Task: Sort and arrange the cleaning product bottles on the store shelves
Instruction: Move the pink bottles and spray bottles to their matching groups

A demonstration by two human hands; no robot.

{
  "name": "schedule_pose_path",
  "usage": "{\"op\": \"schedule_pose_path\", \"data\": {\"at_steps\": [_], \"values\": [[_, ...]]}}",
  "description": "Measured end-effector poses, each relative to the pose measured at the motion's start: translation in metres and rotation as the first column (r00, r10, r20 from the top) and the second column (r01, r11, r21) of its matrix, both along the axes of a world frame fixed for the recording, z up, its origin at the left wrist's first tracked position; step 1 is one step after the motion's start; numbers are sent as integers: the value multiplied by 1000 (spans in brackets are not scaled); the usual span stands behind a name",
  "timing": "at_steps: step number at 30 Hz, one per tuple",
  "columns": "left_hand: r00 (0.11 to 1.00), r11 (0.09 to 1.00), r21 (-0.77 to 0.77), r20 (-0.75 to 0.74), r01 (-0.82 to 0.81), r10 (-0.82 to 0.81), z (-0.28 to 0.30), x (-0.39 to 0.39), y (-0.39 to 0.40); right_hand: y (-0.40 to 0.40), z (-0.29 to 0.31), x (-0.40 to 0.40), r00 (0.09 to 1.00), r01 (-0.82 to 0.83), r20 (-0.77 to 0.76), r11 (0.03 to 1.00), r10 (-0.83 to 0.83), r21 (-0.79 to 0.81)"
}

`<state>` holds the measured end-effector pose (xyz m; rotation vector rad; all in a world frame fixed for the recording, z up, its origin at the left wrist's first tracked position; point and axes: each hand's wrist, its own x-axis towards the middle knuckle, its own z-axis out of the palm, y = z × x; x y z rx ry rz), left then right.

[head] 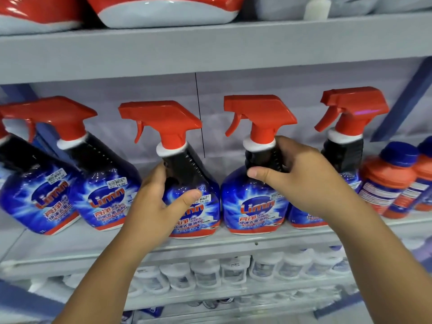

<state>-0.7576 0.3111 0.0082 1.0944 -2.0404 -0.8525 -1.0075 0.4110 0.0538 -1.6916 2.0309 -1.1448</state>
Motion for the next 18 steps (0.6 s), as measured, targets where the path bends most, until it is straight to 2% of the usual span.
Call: {"op": "schedule_pose_path", "data": {"at_steps": [8,9,11,13,14,15,16,18], "values": [[999,1000,-19,-33,6,-7,-4,2,-3,4,-2,4,999,-19,-39,1000,19,2],[999,1000,-16,-35,5,-6,-4,2,-3,9,-3,2,1000,-22,-8,999,22,-29],[999,1000,-6,-44,4,-4,-4,2,-4,29,-5,-6,989,104,128,965,-75,-242],[999,1000,14,-48,-1,1,-3,3,-5,55,-2,-20,944,323,221,817,-244,-478],[999,1000,30,-49,-8,9,-3,2,-5,64,-3,-30,914,405,229,745,-334,-531],[999,999,43,-49,-12,15,-3,3,-6,70,-4,-41,887,460,237,713,-396,-529],[999,998,55,-51,-12,14,-2,3,-6,72,-8,-51,875,484,241,732,-421,-479],[998,998,68,-53,-17,21,1,1,-5,67,-14,-67,901,424,242,846,-360,-322]]}}
